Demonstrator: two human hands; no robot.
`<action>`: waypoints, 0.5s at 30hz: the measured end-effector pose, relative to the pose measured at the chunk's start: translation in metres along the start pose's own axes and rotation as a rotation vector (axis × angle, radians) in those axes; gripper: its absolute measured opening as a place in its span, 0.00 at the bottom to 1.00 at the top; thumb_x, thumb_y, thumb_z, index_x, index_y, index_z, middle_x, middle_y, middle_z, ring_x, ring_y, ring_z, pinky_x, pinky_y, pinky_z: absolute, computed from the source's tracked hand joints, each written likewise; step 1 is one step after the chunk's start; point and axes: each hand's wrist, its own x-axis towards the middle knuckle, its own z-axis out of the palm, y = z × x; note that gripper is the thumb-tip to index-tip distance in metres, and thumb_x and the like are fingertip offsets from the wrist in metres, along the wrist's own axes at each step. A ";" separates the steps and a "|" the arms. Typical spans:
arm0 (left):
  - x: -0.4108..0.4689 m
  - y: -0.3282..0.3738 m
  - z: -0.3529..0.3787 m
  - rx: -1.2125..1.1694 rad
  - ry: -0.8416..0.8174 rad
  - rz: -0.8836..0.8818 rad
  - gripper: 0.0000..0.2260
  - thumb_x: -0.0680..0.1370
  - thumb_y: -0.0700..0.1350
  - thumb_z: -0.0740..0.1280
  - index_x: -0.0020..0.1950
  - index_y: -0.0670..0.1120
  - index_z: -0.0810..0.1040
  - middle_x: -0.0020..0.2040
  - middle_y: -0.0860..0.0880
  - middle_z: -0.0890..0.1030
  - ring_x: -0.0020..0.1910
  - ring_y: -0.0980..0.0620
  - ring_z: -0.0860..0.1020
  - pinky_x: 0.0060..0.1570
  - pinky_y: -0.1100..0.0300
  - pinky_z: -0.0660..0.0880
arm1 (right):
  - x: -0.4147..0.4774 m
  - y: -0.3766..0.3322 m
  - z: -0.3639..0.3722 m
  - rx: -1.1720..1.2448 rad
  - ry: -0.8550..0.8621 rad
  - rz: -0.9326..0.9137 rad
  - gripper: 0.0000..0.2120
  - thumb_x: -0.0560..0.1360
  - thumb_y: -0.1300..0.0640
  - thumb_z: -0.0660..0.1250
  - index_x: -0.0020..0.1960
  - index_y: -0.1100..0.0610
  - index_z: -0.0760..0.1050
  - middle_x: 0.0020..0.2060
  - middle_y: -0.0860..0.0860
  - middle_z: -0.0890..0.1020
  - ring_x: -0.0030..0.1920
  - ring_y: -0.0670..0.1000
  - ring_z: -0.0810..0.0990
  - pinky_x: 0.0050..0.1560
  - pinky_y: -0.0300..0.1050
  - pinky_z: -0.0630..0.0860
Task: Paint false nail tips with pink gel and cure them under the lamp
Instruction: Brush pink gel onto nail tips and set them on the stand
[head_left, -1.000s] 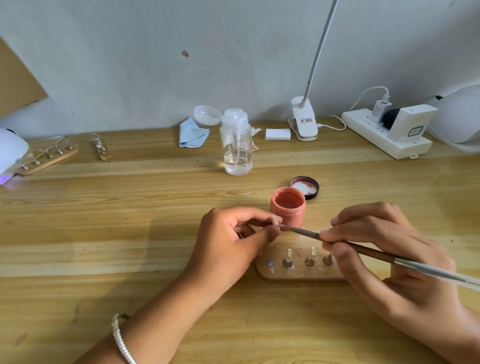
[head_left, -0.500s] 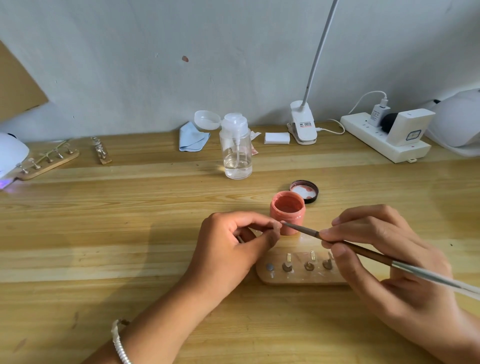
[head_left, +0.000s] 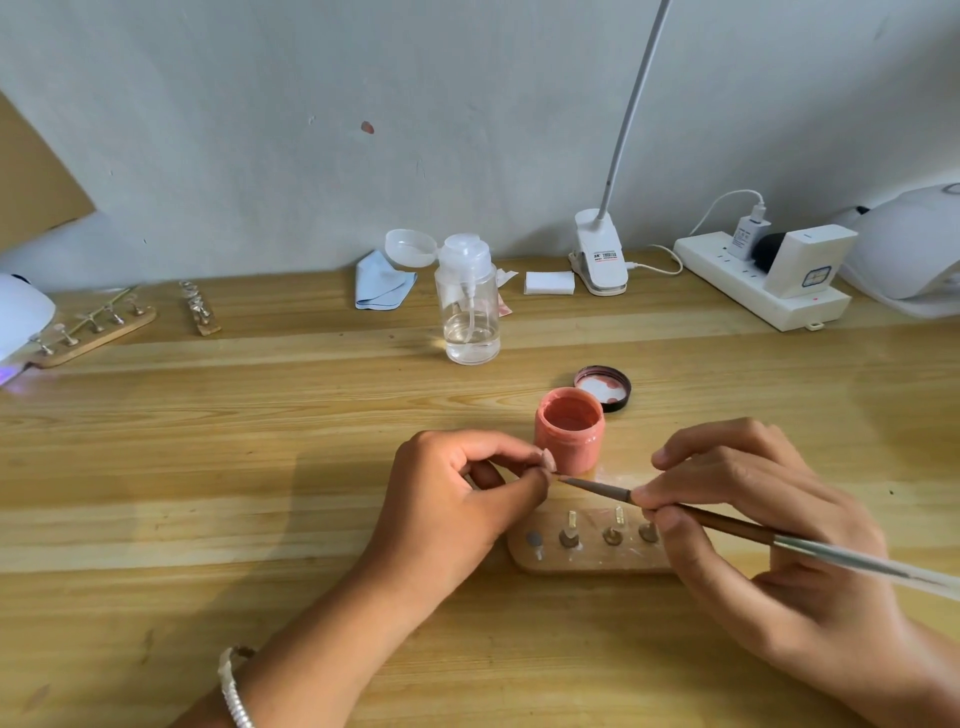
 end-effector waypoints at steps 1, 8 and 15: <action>0.000 0.000 0.000 0.002 0.004 0.002 0.07 0.68 0.44 0.75 0.41 0.55 0.87 0.33 0.55 0.84 0.27 0.61 0.71 0.30 0.68 0.68 | 0.000 0.002 -0.001 -0.001 -0.010 -0.001 0.06 0.75 0.56 0.68 0.46 0.56 0.83 0.41 0.45 0.83 0.52 0.48 0.81 0.49 0.53 0.76; -0.001 0.001 -0.001 0.042 0.000 -0.005 0.06 0.67 0.46 0.75 0.41 0.57 0.86 0.32 0.52 0.84 0.27 0.60 0.72 0.29 0.65 0.69 | 0.001 0.008 0.002 -0.019 -0.051 -0.016 0.07 0.76 0.55 0.67 0.50 0.55 0.82 0.43 0.44 0.84 0.53 0.48 0.81 0.49 0.53 0.75; -0.001 0.000 -0.001 0.042 0.007 -0.033 0.03 0.67 0.47 0.75 0.39 0.54 0.87 0.31 0.46 0.83 0.26 0.57 0.71 0.30 0.61 0.68 | -0.003 0.009 -0.002 0.008 -0.034 -0.006 0.06 0.76 0.57 0.66 0.47 0.56 0.82 0.42 0.44 0.83 0.52 0.50 0.81 0.48 0.52 0.74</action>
